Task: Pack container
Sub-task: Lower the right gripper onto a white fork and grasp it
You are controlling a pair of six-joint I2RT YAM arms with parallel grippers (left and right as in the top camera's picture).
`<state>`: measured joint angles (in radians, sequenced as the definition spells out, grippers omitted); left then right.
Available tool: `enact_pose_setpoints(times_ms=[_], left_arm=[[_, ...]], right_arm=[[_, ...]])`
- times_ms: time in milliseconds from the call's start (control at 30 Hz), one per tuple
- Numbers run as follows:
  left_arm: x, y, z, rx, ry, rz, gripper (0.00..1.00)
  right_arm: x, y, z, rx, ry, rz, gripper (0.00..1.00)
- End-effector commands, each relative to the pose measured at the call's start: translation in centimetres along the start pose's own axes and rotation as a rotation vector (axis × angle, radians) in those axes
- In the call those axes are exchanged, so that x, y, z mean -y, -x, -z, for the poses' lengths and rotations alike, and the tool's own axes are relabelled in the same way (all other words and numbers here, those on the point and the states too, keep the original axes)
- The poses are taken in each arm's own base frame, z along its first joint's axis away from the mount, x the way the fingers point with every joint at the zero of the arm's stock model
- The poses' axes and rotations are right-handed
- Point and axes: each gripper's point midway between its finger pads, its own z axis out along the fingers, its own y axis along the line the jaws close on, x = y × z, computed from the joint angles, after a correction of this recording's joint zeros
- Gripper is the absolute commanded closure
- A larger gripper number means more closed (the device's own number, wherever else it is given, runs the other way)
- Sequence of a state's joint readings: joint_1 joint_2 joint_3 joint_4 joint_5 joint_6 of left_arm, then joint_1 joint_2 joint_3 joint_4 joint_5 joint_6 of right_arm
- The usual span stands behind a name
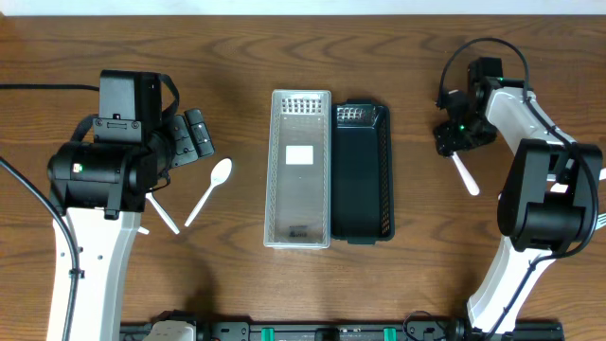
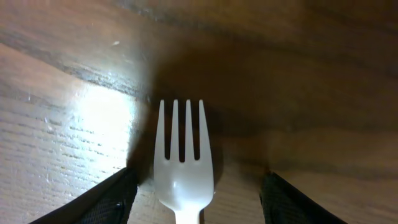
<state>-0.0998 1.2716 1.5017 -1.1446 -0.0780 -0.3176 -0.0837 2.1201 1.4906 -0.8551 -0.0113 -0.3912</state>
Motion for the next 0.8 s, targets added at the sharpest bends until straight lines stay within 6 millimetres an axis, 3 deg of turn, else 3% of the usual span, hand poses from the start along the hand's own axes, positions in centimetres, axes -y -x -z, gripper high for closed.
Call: enact_pose_setpoints(times_ms=[0, 267, 367, 567, 767], left_arm=[[0.04, 0.44, 0.34, 0.010, -0.005, 0.008, 0.02], [0.04, 0.45, 0.34, 0.011, -0.006, 0.008, 0.02], [0.04, 0.46, 0.34, 0.011, -0.006, 0.008, 0.02], [0.04, 0.46, 0.34, 0.011, -0.005, 0.008, 0.02], [0.04, 0.47, 0.34, 0.012, -0.005, 0.007, 0.02]], right_arm=[[-0.66, 0.18, -0.58, -0.004, 0.012, -0.003, 0.39], [-0.63, 0.33, -0.58, 0.002, 0.010, -0.003, 0.60], [-0.64, 0.34, -0.58, 0.002, 0.010, -0.003, 0.74], [-0.67, 0.35, -0.58, 0.002, 0.010, -0.002, 0.80], [-0.98, 0.57, -0.52, 0.005, 0.009, 0.001, 0.99]])
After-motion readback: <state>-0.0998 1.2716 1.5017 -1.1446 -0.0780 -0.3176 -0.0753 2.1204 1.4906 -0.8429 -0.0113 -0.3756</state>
